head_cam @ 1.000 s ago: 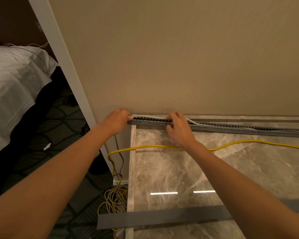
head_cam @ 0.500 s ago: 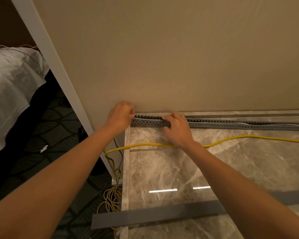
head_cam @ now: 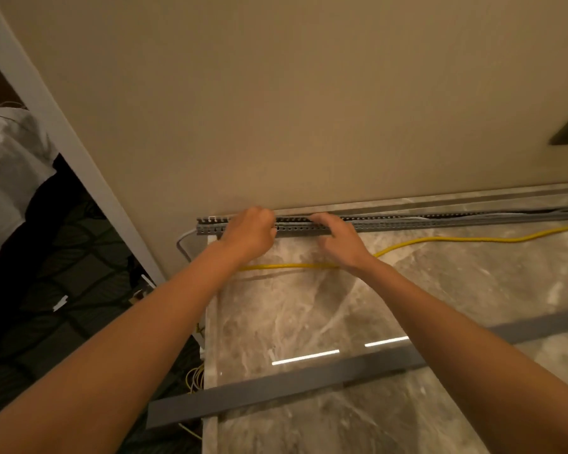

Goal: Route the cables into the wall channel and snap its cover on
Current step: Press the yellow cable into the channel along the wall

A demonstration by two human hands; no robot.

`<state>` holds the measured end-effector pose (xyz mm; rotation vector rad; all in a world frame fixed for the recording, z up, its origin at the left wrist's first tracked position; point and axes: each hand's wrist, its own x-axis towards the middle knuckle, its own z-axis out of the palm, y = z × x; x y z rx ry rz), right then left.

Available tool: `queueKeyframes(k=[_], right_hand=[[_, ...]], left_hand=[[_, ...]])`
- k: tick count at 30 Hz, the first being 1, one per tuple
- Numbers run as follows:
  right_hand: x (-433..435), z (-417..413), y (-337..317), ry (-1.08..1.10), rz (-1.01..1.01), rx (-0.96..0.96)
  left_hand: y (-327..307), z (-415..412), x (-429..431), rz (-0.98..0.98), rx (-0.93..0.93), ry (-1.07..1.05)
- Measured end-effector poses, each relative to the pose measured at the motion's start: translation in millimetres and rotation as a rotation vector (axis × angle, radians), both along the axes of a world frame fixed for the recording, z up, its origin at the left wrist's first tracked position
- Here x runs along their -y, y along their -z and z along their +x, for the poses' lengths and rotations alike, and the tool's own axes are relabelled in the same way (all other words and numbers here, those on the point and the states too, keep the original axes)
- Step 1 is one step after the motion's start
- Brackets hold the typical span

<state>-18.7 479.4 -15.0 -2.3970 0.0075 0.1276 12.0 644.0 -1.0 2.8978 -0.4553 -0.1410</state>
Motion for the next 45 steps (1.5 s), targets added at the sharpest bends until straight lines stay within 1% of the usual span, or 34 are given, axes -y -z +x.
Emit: queueKeyframes(k=[2, 6, 8, 10, 13, 16, 17, 20, 23, 26, 31, 34, 36, 40, 43, 45], right_hand=[[28, -7, 0, 0.046, -0.02, -0.039], [97, -22, 6, 0.065, -0.205, -0.138], [131, -28, 14, 0.016, -0.315, -0.158], [155, -30, 20, -0.056, -0.421, -0.148], [174, -23, 25, -0.145, -0.487, -0.115], [185, -11, 23, -0.232, -0.541, -0.019], [185, -7, 21, -0.242, -0.521, 0.01], [180, 3, 13, -0.223, -0.336, 0.075], [170, 16, 5, -0.159, -0.188, 0.128], [161, 30, -2, -0.077, -0.102, 0.172], [144, 53, -4, 0.051, -0.058, 0.109], [128, 59, -2, 0.079, -0.111, 0.077], [114, 59, 0, 0.05, -0.141, 0.064], [76, 56, 4, -0.083, -0.133, 0.091], [49, 58, 7, -0.091, -0.097, 0.122], [34, 61, 8, -0.065, -0.059, 0.132]], left_hand=[[0, -3, 30, -0.007, -0.105, 0.085], [12, -19, 99, 0.045, -0.24, 0.228], [19, -30, 138, 0.082, -0.236, 0.253], [27, -37, 167, 0.108, -0.216, 0.215], [31, -38, 189, 0.114, -0.192, 0.139], [24, -37, 198, 0.052, -0.087, 0.04], [19, -37, 198, 0.03, -0.049, 0.015], [5, -35, 194, -0.013, 0.038, -0.062], [-8, -26, 181, -0.06, 0.055, -0.163], [-13, -16, 160, -0.104, 0.063, -0.241], [-12, -1, 122, -0.121, 0.067, -0.34], [-9, 8, 102, -0.138, 0.078, -0.341], [-6, 13, 92, -0.148, 0.065, -0.33], [-1, 19, 82, -0.172, 0.038, -0.265], [4, 23, 68, -0.191, 0.028, -0.19], [7, 23, 49, -0.157, 0.047, -0.168]])
